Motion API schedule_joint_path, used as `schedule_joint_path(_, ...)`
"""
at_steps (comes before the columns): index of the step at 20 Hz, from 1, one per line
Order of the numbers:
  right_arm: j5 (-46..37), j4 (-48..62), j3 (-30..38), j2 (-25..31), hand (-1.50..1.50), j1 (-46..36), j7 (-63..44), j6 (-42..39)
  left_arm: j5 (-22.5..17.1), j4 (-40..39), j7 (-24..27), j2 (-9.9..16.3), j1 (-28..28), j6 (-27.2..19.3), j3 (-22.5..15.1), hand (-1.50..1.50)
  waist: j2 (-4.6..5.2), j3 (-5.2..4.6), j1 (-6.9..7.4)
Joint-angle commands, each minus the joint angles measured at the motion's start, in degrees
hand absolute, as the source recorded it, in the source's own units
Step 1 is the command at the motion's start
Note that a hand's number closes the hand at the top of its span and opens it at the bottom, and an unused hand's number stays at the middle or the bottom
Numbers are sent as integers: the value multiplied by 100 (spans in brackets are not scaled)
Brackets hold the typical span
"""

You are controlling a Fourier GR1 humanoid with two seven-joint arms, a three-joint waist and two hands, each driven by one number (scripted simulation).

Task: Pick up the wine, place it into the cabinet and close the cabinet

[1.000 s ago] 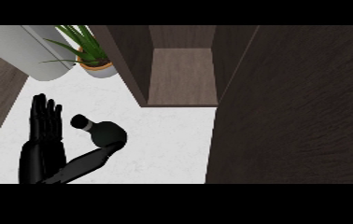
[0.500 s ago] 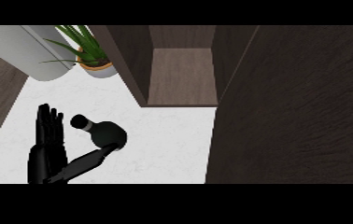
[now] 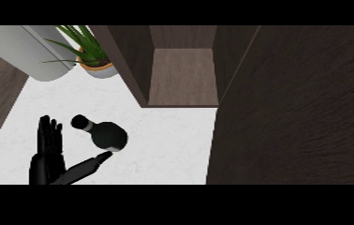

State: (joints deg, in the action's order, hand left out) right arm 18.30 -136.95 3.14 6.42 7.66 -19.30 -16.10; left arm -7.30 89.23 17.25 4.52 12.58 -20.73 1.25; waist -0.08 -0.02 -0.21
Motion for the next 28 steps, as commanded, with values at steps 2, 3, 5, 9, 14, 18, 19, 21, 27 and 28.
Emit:
schedule_joint_path(2, 225, -842, -232, -207, -150, 533, -169, -26, -81, -975, 551, 65, -347, 323, 251, -150, 0, -1, -30)
schedule_joint_path(3, 384, -766, -95, -98, -150, 143, -472, 207, -355, -928, 652, 244, -94, 748, 381, -150, 1, -3, 2)
schedule_joint_path(5, 158, -737, -267, -198, -150, 420, -160, -41, -54, -849, 229, 112, -552, 354, 206, -150, 1, 2, -13)
schedule_joint_path(9, 611, -769, 49, -76, -150, 324, -290, -22, -232, -1413, 448, 158, -747, 691, 359, -150, 1, 1, -18)
schedule_joint_path(14, 218, -855, -296, -171, -150, 61, -583, 224, -201, -2032, 857, 10, -934, 788, 385, -150, 2, -1, -3)
schedule_joint_path(18, 560, -642, 93, -79, -150, 269, -229, -84, -151, -2801, 1106, -115, -1448, 697, 498, -150, 3, 1, -28)
schedule_joint_path(19, 542, -782, 46, -5, -150, -126, -675, 232, -353, -3343, 1379, 231, -1666, 1086, 843, -150, 8, -3, -26)
schedule_joint_path(21, 801, -792, 260, 77, -150, 361, -389, -198, -281, -3072, 1247, 49, -1529, 990, 648, -150, 0, 2, -27)
schedule_joint_path(27, 311, -722, -69, -211, -150, 228, -320, 43, -154, -3980, 1767, -211, -1796, 883, 661, -150, 4, 0, -19)
schedule_joint_path(28, 871, -764, 439, 134, -150, 179, -442, -112, -283, -3980, 1795, -157, -1777, 1062, 736, -150, 2, 1, -22)
